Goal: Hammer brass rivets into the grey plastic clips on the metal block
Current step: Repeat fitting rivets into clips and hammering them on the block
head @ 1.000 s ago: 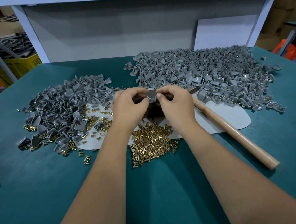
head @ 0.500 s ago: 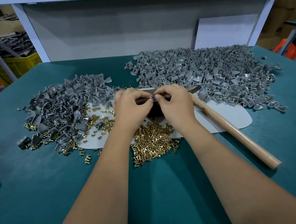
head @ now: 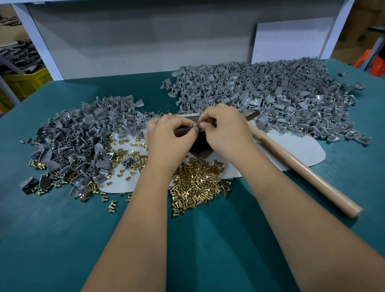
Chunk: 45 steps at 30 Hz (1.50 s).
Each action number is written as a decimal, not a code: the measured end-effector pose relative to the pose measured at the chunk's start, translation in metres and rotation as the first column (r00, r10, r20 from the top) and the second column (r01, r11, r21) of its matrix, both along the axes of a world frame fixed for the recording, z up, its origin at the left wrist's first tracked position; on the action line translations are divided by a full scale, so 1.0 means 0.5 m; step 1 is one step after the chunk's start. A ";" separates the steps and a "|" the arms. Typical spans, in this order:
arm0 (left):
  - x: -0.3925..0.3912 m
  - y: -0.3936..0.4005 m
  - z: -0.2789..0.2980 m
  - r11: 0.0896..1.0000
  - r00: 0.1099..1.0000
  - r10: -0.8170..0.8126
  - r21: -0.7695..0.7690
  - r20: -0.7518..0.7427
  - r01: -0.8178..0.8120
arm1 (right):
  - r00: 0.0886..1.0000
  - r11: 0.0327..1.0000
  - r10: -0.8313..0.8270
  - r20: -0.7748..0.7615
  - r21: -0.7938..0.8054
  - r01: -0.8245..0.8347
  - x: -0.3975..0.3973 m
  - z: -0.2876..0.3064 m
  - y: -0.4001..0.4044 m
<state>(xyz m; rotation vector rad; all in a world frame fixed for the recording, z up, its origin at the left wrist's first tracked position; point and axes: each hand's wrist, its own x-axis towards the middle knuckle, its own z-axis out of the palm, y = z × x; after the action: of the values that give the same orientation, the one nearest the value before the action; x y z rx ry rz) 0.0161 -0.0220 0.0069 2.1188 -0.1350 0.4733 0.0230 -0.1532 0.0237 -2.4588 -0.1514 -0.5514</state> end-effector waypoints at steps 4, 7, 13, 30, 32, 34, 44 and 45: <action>0.000 0.000 0.000 1.000 1.000 -0.004 0.002 0.003 0.004 | 0.999 0.999 -0.033 -0.007 0.016 0.033 -0.001 0.001 0.005; -0.001 0.001 0.001 1.000 1.000 -0.012 0.025 0.004 0.012 | 1.000 0.999 0.001 0.002 0.039 -0.001 -0.006 -0.006 0.001; 0.000 0.005 0.002 0.999 1.000 -0.015 0.050 0.010 0.015 | 0.986 0.895 0.104 -0.128 0.445 -0.037 -0.009 0.007 -0.014; 0.007 0.005 -0.003 0.996 1.000 -0.002 0.093 0.016 0.001 | 0.997 0.978 -0.029 -0.074 0.205 0.043 -0.002 0.003 0.011; 0.005 0.005 -0.002 0.997 1.000 -0.006 0.074 0.009 0.005 | 0.994 0.973 -0.053 -0.099 0.217 0.073 0.001 0.005 0.012; 0.005 0.005 -0.001 0.998 1.000 -0.005 0.064 0.002 0.005 | 0.990 0.971 -0.077 -0.122 0.215 0.102 0.003 0.006 0.014; 0.004 0.006 0.002 0.999 0.999 -0.026 0.041 -0.020 0.027 | 1.000 0.954 0.003 -0.030 0.298 0.006 -0.014 -0.009 0.006; 0.005 0.006 0.003 0.999 0.999 -0.024 0.039 -0.026 0.025 | 0.999 0.932 0.009 -0.038 0.361 0.005 -0.016 -0.008 0.003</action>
<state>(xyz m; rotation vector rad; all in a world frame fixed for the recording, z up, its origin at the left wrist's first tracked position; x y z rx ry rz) 0.0186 -0.0190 0.0085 2.1588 -0.1564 0.4322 0.0150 -0.1518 0.0197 -2.1074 -0.0320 -0.4821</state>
